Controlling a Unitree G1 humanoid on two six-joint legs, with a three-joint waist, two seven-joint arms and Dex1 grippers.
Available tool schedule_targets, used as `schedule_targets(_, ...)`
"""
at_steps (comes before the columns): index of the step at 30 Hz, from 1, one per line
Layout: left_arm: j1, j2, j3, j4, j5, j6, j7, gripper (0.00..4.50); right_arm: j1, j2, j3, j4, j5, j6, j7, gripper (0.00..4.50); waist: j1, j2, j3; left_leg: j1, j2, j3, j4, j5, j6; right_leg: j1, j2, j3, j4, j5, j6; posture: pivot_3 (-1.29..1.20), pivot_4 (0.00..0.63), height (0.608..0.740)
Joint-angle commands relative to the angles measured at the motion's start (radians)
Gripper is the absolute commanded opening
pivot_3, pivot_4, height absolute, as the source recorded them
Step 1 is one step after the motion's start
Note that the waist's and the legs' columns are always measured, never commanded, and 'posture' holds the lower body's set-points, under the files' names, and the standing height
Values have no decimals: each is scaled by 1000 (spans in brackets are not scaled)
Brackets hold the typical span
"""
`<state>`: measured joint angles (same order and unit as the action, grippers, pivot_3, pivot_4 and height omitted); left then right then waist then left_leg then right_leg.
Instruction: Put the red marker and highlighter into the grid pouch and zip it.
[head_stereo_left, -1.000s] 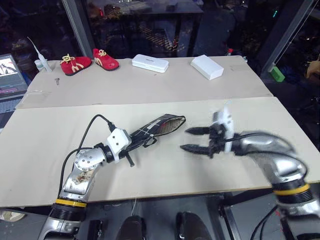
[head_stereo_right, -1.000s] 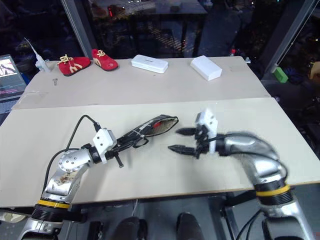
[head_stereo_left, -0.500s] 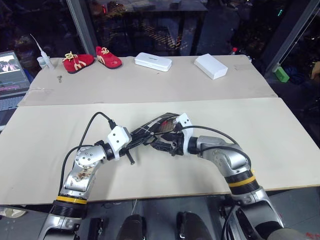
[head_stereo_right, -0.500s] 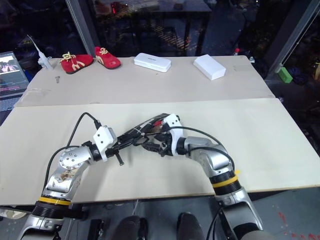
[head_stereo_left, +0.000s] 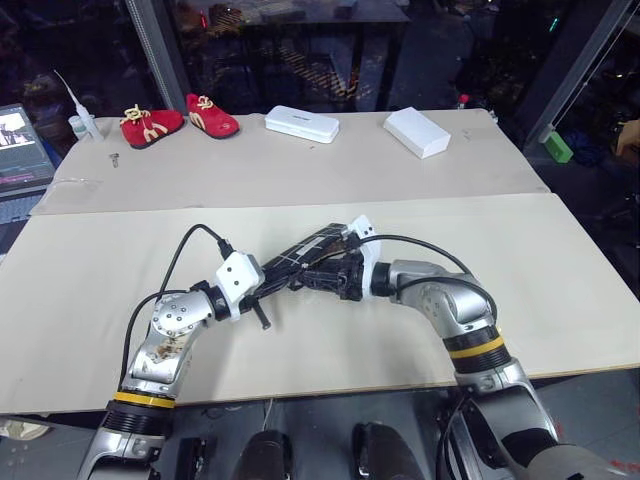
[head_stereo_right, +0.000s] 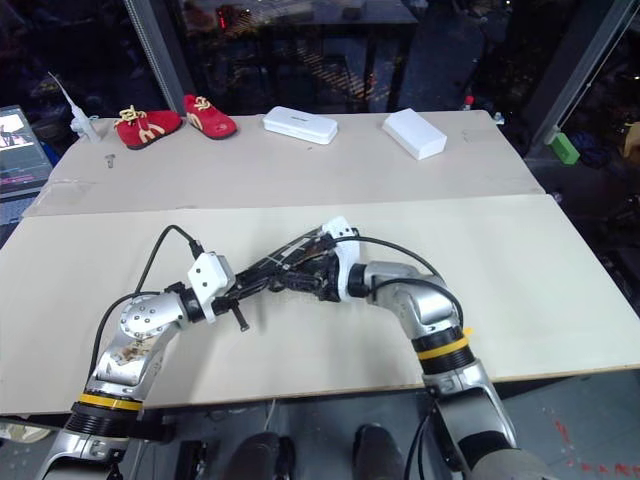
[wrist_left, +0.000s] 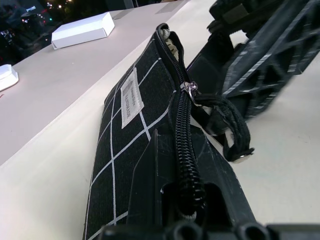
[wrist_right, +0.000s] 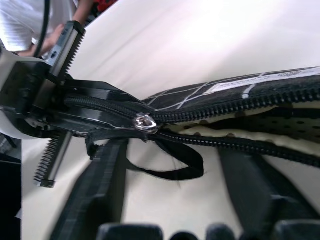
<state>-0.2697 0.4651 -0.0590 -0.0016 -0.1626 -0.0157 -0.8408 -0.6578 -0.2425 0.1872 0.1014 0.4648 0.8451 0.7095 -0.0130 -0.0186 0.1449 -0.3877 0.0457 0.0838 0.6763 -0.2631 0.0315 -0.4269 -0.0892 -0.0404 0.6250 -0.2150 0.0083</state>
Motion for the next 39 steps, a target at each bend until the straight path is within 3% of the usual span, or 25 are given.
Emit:
schedule_targets(1, -11, -5, 1, -14, -14, -12, 5, 0, -22, 14, -11, -11, -6, -33, 8, 1454, 0, 0, 0, 0, 0, 0, 0, 0, 0, 0, 0, 0, 0, 0, 0, 0, 150, 740)
schedule_targets(5, -11, -10, 1, -13, -14, -13, 8, 0, -12, 7, -17, -29, -4, -30, 23, 101, 0, 0, 0, 0, 0, 0, 0, 0, 0, 0, 0, 0, 0, 0, 0, 0, 150, 740)
schedule_targets(11, -21, -14, 1, -4, -12, -13, 9, 0, 10, -40, -37, -67, 9, -6, 46, 101, 1, 0, 0, 0, 0, 0, 0, 0, 0, 0, 0, 0, 0, 0, 0, 0, 150, 740)
schedule_targets(18, -13, -10, 9, -9, -13, -13, 10, 0, 51, -215, -135, -76, 17, 16, 91, 101, 6, 0, 0, 0, 0, 0, 0, 0, 0, 1, -1, 0, -1, 0, 0, 0, 150, 740)
schedule_targets(25, -9, -8, 12, -8, -14, -13, 12, 0, -17, -389, -193, 146, -91, -129, 91, 101, 1, 0, 0, 0, -2, 1, 0, 0, 0, 1, 0, 0, -1, 0, 0, 0, 150, 740)
schedule_targets(31, -9, -8, 11, -6, -14, -15, 10, 0, -49, -396, -195, 225, -128, -198, 97, 101, -3, 0, 0, 0, 0, 1, -1, 0, 0, 0, 2, 1, -1, 0, 0, 0, 150, 740)
schedule_targets(37, -11, -9, 10, 5, -10, -27, 9, 0, -3, -350, -171, 178, -124, -208, 113, 101, 1, 0, 0, 0, 0, 1, 0, 0, 0, 1, 0, 1, -1, 0, 0, 0, 150, 740)
schedule_targets(39, -10, -10, 10, 13, -10, -34, 8, 0, 11, -332, -172, 164, -125, -209, 110, 657, 1, 0, 0, 0, 0, 1, 0, 0, 0, 1, 0, 1, -1, 0, 0, 0, 150, 740)
